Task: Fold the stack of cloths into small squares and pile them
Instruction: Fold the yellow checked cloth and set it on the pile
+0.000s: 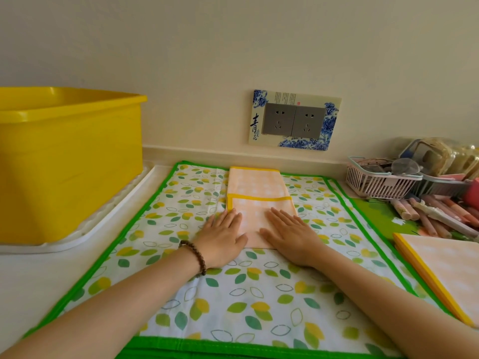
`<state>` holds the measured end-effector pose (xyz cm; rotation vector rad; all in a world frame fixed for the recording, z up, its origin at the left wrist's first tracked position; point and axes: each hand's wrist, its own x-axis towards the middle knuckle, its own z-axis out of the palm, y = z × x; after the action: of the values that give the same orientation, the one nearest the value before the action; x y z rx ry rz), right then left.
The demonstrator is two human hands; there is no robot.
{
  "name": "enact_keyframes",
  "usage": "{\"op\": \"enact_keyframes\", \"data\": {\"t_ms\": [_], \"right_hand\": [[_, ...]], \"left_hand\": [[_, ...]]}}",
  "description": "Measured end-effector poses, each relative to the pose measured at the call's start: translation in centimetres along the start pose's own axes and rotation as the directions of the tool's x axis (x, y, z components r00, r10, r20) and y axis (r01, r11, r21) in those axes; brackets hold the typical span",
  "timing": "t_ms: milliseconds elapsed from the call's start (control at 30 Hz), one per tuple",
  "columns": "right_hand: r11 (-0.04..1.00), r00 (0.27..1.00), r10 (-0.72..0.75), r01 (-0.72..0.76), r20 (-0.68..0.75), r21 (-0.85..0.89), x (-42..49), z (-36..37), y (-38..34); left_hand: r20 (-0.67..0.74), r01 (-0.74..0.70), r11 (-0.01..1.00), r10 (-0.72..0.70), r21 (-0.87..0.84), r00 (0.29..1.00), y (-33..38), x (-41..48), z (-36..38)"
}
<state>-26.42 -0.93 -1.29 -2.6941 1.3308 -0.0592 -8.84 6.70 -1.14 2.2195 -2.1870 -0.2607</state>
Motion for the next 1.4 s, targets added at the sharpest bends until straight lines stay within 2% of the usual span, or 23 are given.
{"op": "enact_keyframes", "data": {"t_ms": [267,367,467,567,733,933,1067,1200,1300,1400], "right_hand": [[0.998,0.998,0.05,-0.05,0.026,0.033,-1.3,-0.4,3.6],[0.991,1.0,-0.012,0.012,-0.001,0.133,-1.5,-0.6,3.8],[0.957,0.992,-0.075,0.1,-0.1,0.272,-3.0,-1.7,4.4],[0.975,0.972,-0.162,0.184,-0.173,0.12,-5.1,-2.8,4.7],[0.958,0.948,-0.287,0.28,-0.137,-0.068,-6.9,-2.9,5.3],[0.923,0.909,-0.364,0.324,-0.202,-0.207,-6.4,-3.2,5.7],[0.971,0.936,-0.231,0.206,-0.265,-0.119,-6.2,-2.9,5.0],[0.992,0.939,-0.084,0.111,-0.334,0.065,-6.2,-2.8,4.6],[0.972,0.94,-0.035,0.11,-0.34,0.205,-6.6,-3.4,4.6],[0.939,0.926,-0.012,0.14,-0.378,0.313,-8.0,-4.7,4.2]], "left_hand": [[0.003,-0.003,1.0,0.003,-0.018,1.0,-0.1,0.0,0.1],[-0.018,-0.01,0.999,0.009,-0.045,1.0,-0.1,-0.3,0.1],[-0.038,-0.011,0.997,0.008,-0.072,0.999,0.1,-0.6,0.0],[-0.031,0.0,0.999,-0.002,-0.052,1.0,0.2,-0.6,-0.1],[-0.02,0.004,0.998,-0.006,-0.061,1.0,0.2,-0.5,-0.2],[-0.027,-0.003,0.998,0.001,-0.068,1.0,0.1,-0.4,-0.1],[-0.045,-0.019,0.995,0.014,-0.099,0.999,0.0,-0.5,-0.1],[0.046,-0.036,0.969,0.048,-0.245,0.998,-0.3,-0.7,-1.4],[0.078,-0.112,0.923,0.15,-0.368,0.986,-1.5,-1.3,-2.4],[-0.018,-0.189,0.831,0.211,-0.523,0.977,-2.1,-2.0,-3.0]]}}
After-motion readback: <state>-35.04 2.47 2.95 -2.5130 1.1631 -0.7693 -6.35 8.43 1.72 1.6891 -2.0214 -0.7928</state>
